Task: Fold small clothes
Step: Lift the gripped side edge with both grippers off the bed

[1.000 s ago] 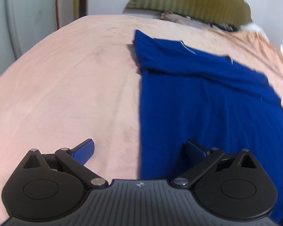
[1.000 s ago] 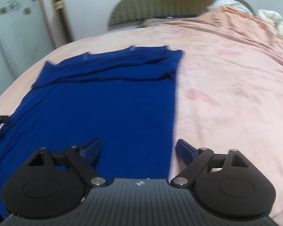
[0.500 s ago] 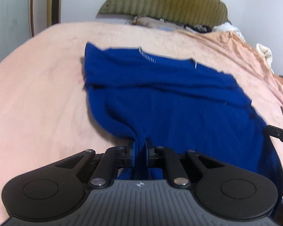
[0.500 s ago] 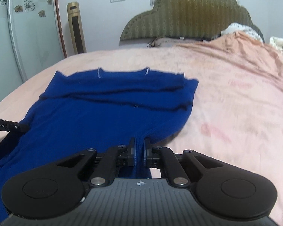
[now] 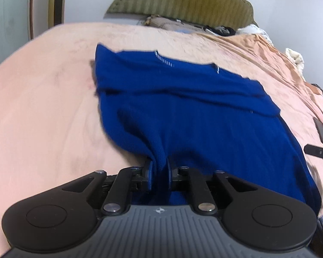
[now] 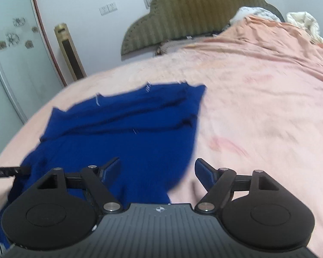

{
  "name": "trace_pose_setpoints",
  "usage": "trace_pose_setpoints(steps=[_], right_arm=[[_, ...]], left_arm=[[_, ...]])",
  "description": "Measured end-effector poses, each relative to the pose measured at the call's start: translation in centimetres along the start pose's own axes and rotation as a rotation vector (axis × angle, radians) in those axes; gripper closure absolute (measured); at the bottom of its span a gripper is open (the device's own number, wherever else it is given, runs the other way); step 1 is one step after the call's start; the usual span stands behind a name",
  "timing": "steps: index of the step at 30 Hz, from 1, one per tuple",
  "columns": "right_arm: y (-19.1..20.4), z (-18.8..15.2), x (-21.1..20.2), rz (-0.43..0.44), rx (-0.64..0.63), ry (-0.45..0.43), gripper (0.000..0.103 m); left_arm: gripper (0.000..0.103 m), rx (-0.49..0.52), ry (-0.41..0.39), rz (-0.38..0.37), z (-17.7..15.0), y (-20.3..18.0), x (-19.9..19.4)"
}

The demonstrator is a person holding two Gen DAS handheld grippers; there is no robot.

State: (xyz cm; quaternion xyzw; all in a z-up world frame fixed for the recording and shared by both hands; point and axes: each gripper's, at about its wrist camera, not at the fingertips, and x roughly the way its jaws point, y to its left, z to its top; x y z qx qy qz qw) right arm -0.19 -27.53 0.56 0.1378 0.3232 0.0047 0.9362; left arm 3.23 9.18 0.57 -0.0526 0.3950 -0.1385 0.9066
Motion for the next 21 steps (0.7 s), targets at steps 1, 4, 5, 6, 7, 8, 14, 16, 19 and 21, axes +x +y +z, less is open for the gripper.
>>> trace_pose_setpoints(steps=[1, 4, 5, 6, 7, 8, 14, 16, 19, 21], right_arm=[[-0.2, -0.6, -0.3, -0.005, -0.004, 0.012, 0.025], [-1.0, -2.5, -1.6, 0.006, 0.005, 0.052, 0.025], [-1.1, -3.2, -2.1, 0.02, 0.011, 0.064, 0.025], [-1.3, -3.8, -2.7, 0.046, 0.021, 0.076, 0.024], [-1.4, -4.4, -3.3, 0.076, 0.031, 0.086, 0.025], [-1.6, -5.0, -4.1, 0.108, 0.044, 0.097, 0.025], [-1.9, -7.6, -7.2, 0.264, 0.107, 0.178, 0.024], [-1.7, -8.2, -7.3, 0.299, 0.122, 0.208, 0.024], [-1.2, -9.5, -7.0, 0.321, 0.125, 0.262, 0.032], [-0.8, -10.5, -6.6, 0.331, 0.12, 0.298, 0.042]], left_arm=[[0.086, -0.004, 0.01, -0.01, -0.5, 0.5, -0.3], [0.071, -0.014, 0.018, -0.044, -2.1, 1.8, -1.5], [0.068, -0.015, 0.019, -0.064, -2.6, 2.3, -2.1], [0.067, -0.015, 0.018, -0.078, -3.1, 2.6, -2.7], [0.065, -0.011, 0.016, -0.094, -3.6, 2.9, -3.3], [0.06, -0.005, 0.013, -0.106, -4.1, 3.1, -3.9], [0.032, 0.067, 0.033, -0.192, -6.5, 2.2, -6.2], [0.032, 0.113, 0.035, -0.185, -7.4, 1.6, -6.6], [0.032, 0.148, 0.031, -0.183, -8.2, 1.3, -7.2], [0.032, 0.145, 0.036, -0.2, -8.4, 1.5, -7.4]])
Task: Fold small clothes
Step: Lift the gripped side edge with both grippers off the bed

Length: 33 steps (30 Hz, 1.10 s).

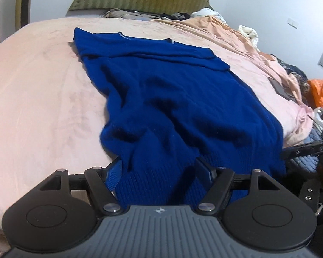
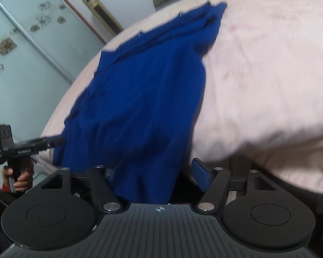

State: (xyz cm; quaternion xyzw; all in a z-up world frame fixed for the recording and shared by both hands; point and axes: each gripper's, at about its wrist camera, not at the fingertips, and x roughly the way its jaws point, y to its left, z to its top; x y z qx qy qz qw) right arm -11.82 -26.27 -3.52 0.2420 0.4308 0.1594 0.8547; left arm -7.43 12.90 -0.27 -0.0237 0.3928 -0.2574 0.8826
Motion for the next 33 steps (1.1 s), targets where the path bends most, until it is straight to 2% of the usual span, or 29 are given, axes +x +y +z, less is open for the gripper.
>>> trace_pose_setpoints(steps=[3, 4, 5, 6, 8, 10, 15, 18, 22, 24, 28, 30, 32, 33], right_arm=[[0.7, -1.0, 1.2, 0.02, -0.021, 0.046, 0.061], [1.0, -1.3, 1.5, 0.02, -0.034, 0.058, 0.072], [1.5, -1.5, 1.7, 0.013, -0.057, 0.068, 0.085], [2.0, -1.7, 1.8, 0.009, -0.079, 0.074, 0.089], [2.5, -1.4, 1.6, 0.014, -0.109, 0.064, 0.092], [3.2, -1.0, 0.6, 0.038, -0.125, 0.033, 0.093], [4.4, 1.8, -2.6, 0.108, -0.126, -0.102, 0.093], [4.9, 3.9, -3.5, 0.101, -0.149, -0.176, 0.093], [4.4, 6.8, -3.3, 0.066, -0.153, -0.252, 0.093], [3.8, 7.8, -2.2, 0.013, -0.147, -0.26, 0.093], [2.2, 7.6, 0.0, -0.044, -0.1, -0.214, 0.093], [1.9, 7.1, 0.6, -0.039, -0.077, -0.205, 0.093], [1.3, 6.6, 0.7, -0.026, -0.051, -0.205, 0.093], [1.0, 6.4, 0.8, -0.017, -0.032, -0.203, 0.092]], left_arm=[[0.035, -0.009, 0.011, -0.018, -0.1, 0.2, -0.3], [0.043, -0.008, 0.016, -0.013, -0.1, 0.3, -0.4], [0.061, -0.005, 0.021, 0.007, -0.1, 0.2, -0.5], [0.071, -0.005, 0.029, 0.03, 0.0, 0.2, -0.6], [0.092, -0.04, 0.044, 0.003, 0.1, 0.6, -0.9], [0.092, -0.059, 0.023, -0.019, 0.4, 0.5, -1.4], [0.092, -0.01, -0.098, -0.012, 2.6, -0.6, -2.7], [0.092, -0.009, -0.154, 0.029, 4.6, -0.6, -2.3], [0.092, -0.027, -0.115, 0.107, 6.3, 0.2, 0.4], [0.091, -0.019, -0.085, 0.143, 6.4, 0.5, 1.6], [0.088, -0.093, -0.038, 0.11, 5.6, 1.8, 2.4], [0.079, -0.153, -0.042, 0.079, 5.3, 2.8, 1.9], [0.047, -0.224, -0.039, 0.06, 4.9, 3.9, 1.4], [0.04, -0.252, -0.046, 0.05, 4.7, 4.3, 1.2]])
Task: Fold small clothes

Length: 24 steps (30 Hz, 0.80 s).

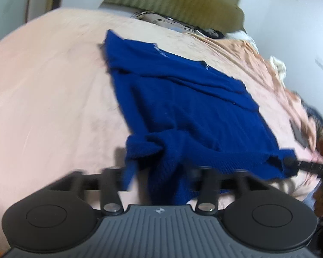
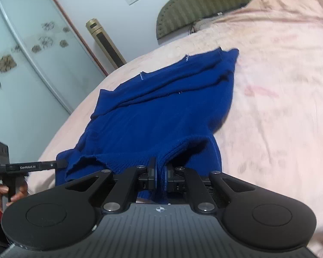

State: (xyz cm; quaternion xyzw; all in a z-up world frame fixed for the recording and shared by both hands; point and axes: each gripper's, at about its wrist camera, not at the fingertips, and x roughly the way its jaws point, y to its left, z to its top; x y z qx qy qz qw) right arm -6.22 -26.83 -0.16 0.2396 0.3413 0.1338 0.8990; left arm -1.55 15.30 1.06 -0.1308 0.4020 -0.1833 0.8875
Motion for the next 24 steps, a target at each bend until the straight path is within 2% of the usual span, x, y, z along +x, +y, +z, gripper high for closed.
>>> trace_pose_setpoints(steps=[1, 3, 6, 10, 11, 12, 13, 14, 16, 18, 19, 24], right_arm=[[-0.3, -0.1, -0.1, 0.006, 0.019, 0.002, 0.092], [-0.7, -0.1, 0.2, 0.001, 0.038, 0.006, 0.09], [-1.0, 0.0, 0.7, 0.0, 0.051, 0.008, 0.088], [-0.9, -0.3, 1.1, 0.004, 0.057, 0.017, 0.087], [-1.0, -0.4, 1.3, 0.005, 0.062, 0.02, 0.087], [-1.0, -0.4, 1.5, 0.007, 0.071, 0.023, 0.086], [-1.1, -0.5, 1.5, 0.011, 0.082, 0.025, 0.082], [-1.4, -0.5, 1.6, 0.021, 0.099, 0.026, 0.079], [-1.8, -0.4, 1.8, 0.046, 0.131, 0.021, 0.08], [-1.9, -0.4, 1.6, 0.057, 0.141, 0.012, 0.088], [-1.8, -0.5, 1.4, 0.062, 0.137, 0.007, 0.092], [-0.3, 0.2, -1.9, 0.167, 0.101, -0.047, 0.092]], left_arm=[[0.032, -0.023, -0.008, -0.007, -0.3, 0.3, -0.3], [0.032, -0.063, -0.01, -0.027, -0.8, 1.0, -0.8], [0.032, -0.135, 0.02, -0.099, -1.7, 1.8, -0.5], [0.033, -0.088, 0.009, -0.103, -2.1, 0.4, -0.2], [0.038, -0.084, 0.014, -0.115, -2.2, 0.1, 0.0], [0.049, -0.084, 0.02, -0.126, -2.2, 0.0, 0.1], [0.079, -0.086, 0.045, -0.14, -2.2, -0.2, 0.5], [0.092, -0.096, 0.071, -0.148, -2.1, -0.3, 1.1], [0.093, -0.099, 0.065, -0.135, -2.3, -0.4, 1.3], [0.094, -0.071, 0.034, -0.119, -2.3, -1.0, 0.5], [0.094, -0.058, 0.013, -0.126, -2.3, -1.3, -0.3], [0.094, 0.002, -0.137, -0.213, -1.3, -2.5, -6.5]])
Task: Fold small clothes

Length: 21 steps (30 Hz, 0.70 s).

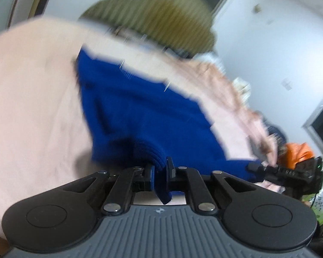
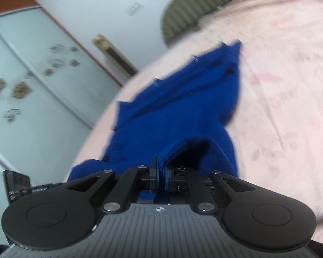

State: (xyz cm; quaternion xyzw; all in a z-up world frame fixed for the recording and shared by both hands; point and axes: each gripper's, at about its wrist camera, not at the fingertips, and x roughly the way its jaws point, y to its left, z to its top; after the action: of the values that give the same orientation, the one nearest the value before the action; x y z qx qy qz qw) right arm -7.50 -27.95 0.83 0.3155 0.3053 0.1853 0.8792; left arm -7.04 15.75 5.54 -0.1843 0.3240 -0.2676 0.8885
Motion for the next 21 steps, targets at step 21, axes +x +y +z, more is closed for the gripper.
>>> trace_pose_setpoints(steps=[21], right_arm=[[7.4, 2.9, 1.0, -0.166, -0.266, -0.167, 0.092]], left_arm=[[0.094, 0.198, -0.1, 0.335, 3.8, -6.0, 3.5]])
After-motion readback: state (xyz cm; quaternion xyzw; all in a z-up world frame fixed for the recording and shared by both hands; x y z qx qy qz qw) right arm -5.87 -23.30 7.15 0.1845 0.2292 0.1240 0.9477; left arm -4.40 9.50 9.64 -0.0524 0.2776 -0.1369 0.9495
